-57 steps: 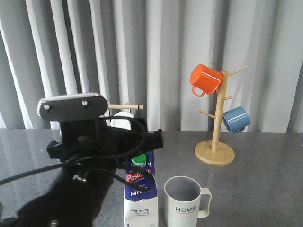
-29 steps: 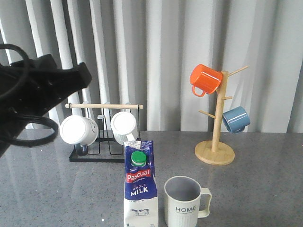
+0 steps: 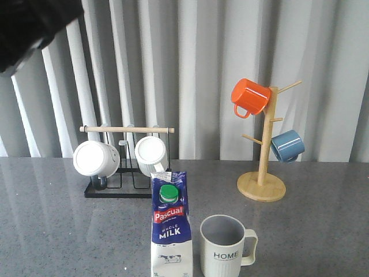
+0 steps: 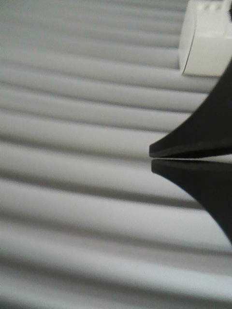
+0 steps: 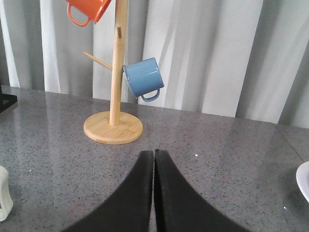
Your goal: Place milk next to cup
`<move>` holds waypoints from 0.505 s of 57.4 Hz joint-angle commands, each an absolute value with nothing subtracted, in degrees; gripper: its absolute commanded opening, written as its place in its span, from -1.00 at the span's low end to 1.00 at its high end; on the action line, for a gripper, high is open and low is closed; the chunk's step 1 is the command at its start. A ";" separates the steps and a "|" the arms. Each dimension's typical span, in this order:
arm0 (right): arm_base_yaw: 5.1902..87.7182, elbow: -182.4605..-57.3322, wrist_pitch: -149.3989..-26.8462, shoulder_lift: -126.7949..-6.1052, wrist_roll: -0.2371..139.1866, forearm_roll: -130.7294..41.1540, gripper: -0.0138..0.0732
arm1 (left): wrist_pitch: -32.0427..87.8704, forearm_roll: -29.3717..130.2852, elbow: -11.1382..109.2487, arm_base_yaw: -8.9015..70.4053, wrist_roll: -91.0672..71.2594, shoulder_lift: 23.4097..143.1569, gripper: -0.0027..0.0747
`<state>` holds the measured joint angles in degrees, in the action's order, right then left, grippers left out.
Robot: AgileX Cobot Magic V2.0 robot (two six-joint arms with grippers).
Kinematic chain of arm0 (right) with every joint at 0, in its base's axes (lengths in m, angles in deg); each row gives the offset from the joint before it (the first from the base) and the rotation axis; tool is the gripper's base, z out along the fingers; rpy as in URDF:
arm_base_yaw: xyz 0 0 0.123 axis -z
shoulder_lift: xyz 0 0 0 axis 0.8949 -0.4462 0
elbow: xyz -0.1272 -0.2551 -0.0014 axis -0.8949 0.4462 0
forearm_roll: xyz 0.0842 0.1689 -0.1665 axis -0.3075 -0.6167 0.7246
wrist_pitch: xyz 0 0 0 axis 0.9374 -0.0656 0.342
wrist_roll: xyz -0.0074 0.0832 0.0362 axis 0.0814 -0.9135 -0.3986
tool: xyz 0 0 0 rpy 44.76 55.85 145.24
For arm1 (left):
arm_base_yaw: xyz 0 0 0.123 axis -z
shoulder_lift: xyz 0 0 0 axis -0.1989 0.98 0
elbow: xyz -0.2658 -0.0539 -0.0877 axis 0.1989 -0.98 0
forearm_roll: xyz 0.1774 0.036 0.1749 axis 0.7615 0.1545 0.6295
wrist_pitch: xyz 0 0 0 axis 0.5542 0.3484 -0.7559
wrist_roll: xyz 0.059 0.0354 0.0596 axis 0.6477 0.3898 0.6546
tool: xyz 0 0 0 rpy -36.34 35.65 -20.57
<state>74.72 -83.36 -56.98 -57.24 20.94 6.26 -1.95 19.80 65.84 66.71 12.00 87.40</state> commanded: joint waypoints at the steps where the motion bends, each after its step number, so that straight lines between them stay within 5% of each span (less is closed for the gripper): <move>1: 75.11 -84.75 -53.47 -57.07 21.50 6.02 -0.70 | 7.06 36.82 66.52 66.22 6.48 85.72 -0.95; 14: 75.11 -84.75 -53.41 -57.07 21.50 6.02 -0.70 | 8.12 62.98 52.69 53.09 -25.37 76.51 -0.95; 29: 75.11 -84.75 -53.41 -57.07 21.50 6.02 -0.70 | 8.17 67.83 26.12 29.94 -37.24 60.54 -0.95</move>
<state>74.72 -83.36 -56.98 -57.24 20.94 6.26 11.73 66.55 33.51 35.61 -33.96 65.46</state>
